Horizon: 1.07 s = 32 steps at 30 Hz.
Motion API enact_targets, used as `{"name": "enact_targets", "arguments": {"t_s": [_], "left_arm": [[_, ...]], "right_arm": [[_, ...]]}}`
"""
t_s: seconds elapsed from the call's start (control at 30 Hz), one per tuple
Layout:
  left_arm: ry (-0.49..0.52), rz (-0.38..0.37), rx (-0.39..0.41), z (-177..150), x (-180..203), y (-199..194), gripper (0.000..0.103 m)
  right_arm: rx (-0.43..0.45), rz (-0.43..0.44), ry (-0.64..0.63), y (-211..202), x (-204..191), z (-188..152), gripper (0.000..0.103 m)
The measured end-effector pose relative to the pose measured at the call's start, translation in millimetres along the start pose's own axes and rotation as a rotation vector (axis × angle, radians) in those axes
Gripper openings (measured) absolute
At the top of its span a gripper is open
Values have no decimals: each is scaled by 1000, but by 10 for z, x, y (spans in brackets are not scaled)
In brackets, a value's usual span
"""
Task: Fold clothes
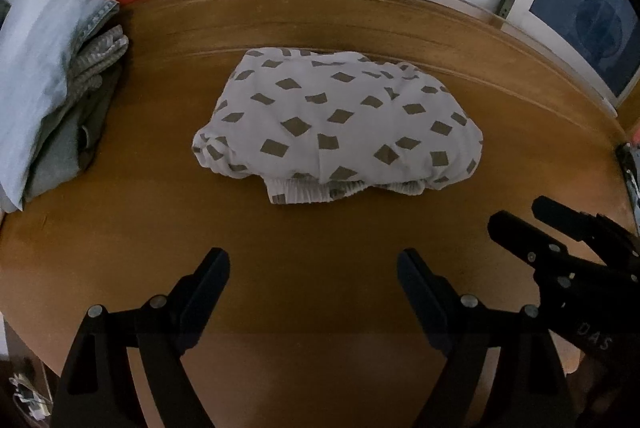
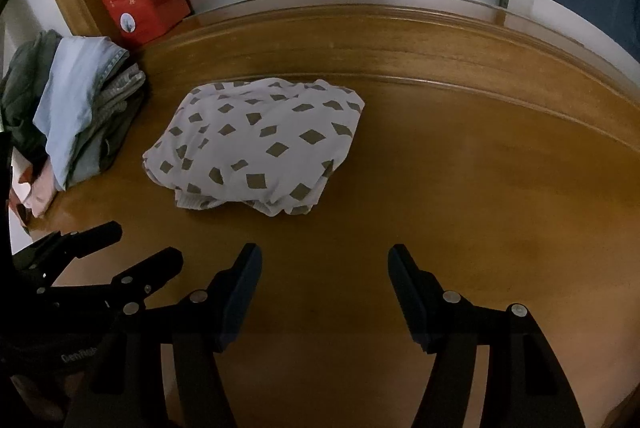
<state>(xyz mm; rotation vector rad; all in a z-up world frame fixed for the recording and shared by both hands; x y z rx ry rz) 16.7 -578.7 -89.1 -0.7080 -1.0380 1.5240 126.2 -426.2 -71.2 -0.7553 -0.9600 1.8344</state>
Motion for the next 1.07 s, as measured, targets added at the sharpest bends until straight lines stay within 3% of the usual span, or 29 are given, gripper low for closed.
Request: {"name": "enact_targets", "arguments": {"t_s": [0.13, 0.27, 0.43, 0.63, 0.87, 0.93, 1.07], "left_arm": [[-2, 27, 0, -2, -3, -11, 86], [36, 154, -25, -42, -3, 34, 86], [40, 117, -4, -53, 59, -25, 86], [-1, 11, 46, 4, 49, -125, 86], [40, 71, -9, -78, 66, -32, 86], [49, 130, -1, -97, 52, -47, 86], [31, 119, 38, -64, 32, -124, 86]], "right_arm": [[2, 6, -3, -15, 16, -7, 65], [5, 12, -10, -24, 20, -15, 65], [9, 15, -17, -31, 5, -20, 65], [22, 13, -11, -67, -1, -20, 65], [29, 18, -17, -83, -31, -13, 65], [27, 20, -18, -78, -33, -15, 65], [25, 20, -14, -74, -37, -15, 65]]}}
Point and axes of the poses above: each gripper's, at about its wrist camera, not at the fingertips, and y roughly the way its jaws point, x to its right, z to its top, the point moved 6 cm from there along y, roughly the way its jaws point, and after that the axes turned 4 degrees about -y, right-handed, at the moved point
